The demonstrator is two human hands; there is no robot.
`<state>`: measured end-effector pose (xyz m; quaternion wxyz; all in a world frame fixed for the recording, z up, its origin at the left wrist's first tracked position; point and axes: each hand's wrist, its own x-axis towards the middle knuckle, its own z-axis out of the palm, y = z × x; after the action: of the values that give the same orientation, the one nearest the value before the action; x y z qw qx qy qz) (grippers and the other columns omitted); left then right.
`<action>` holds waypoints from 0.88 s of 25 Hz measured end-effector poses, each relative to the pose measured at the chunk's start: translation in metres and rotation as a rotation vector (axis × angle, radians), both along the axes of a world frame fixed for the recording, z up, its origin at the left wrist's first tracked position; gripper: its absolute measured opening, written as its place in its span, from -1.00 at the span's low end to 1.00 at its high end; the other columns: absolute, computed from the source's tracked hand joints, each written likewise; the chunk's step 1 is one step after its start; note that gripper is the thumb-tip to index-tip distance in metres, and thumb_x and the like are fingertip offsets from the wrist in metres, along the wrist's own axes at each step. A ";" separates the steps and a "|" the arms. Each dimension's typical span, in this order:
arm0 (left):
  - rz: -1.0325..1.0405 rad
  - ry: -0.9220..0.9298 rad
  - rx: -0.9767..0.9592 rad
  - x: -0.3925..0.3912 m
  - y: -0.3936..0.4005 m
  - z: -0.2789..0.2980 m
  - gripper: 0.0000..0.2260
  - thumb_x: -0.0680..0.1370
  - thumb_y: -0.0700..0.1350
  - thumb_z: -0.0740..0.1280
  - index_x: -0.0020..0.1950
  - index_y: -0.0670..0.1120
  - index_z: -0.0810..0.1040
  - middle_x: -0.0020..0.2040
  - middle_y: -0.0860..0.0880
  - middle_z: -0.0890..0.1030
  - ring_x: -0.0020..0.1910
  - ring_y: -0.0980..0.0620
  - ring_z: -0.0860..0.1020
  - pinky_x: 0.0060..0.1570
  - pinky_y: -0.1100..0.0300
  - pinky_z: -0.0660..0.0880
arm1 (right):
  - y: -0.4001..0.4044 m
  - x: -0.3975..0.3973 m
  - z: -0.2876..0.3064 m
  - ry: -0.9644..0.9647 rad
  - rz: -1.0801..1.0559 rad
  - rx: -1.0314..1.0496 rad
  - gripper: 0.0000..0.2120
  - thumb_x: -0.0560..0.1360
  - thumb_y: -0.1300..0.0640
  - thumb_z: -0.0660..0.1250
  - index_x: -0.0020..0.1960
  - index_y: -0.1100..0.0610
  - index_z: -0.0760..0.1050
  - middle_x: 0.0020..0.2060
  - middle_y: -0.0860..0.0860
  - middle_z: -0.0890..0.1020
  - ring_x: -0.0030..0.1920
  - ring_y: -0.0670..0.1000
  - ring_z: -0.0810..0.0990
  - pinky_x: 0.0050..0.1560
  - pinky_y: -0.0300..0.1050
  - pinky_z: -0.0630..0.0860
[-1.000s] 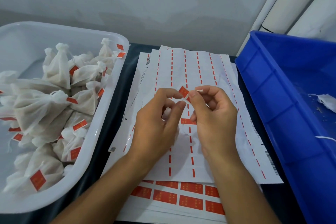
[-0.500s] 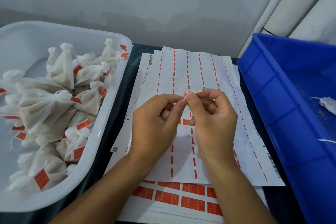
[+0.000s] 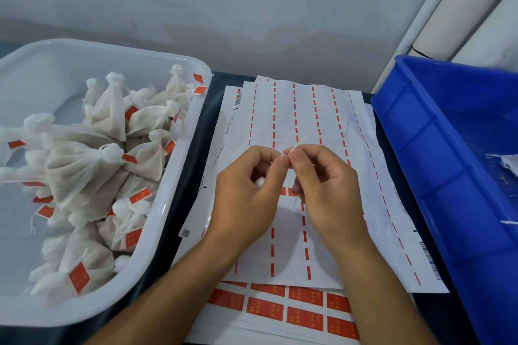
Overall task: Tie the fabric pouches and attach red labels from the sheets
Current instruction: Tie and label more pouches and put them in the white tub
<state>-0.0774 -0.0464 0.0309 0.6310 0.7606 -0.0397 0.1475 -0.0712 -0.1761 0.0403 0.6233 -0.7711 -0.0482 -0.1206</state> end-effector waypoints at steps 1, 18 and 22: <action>-0.040 0.019 -0.009 -0.001 0.000 0.000 -0.92 0.64 0.06 0.35 -0.02 0.14 0.60 -0.17 0.17 0.64 -0.15 0.13 0.62 -0.21 0.37 0.54 | 0.000 0.000 -0.001 -0.027 -0.023 -0.030 -0.78 0.60 -0.08 0.31 0.05 0.02 0.65 -0.17 -0.17 0.69 -0.18 -0.13 0.66 -0.24 -0.27 0.61; 0.088 0.088 0.095 0.003 0.004 -0.003 -0.61 0.52 0.16 0.47 0.26 0.31 0.38 0.04 0.31 0.52 0.05 0.34 0.52 -0.20 0.42 0.55 | 0.021 0.019 0.032 -0.194 -0.063 -0.211 -0.80 0.60 -0.13 0.26 0.06 -0.06 0.58 -0.12 -0.20 0.65 -0.08 -0.11 0.65 -0.09 -0.31 0.59; 0.257 0.121 -0.080 0.004 0.011 0.003 -0.34 0.50 0.10 0.51 0.43 0.41 0.18 0.17 0.38 0.38 0.09 0.35 0.48 -0.14 0.33 0.57 | 0.054 0.046 0.083 -0.218 0.053 -0.147 -0.81 0.67 -0.06 0.28 0.03 0.03 0.59 -0.18 -0.13 0.64 -0.16 -0.07 0.68 -0.19 -0.28 0.58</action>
<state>-0.0730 -0.0349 0.0341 0.6379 0.7412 0.1018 0.1825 -0.0254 -0.1224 0.1230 0.5592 -0.7955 -0.1446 -0.1832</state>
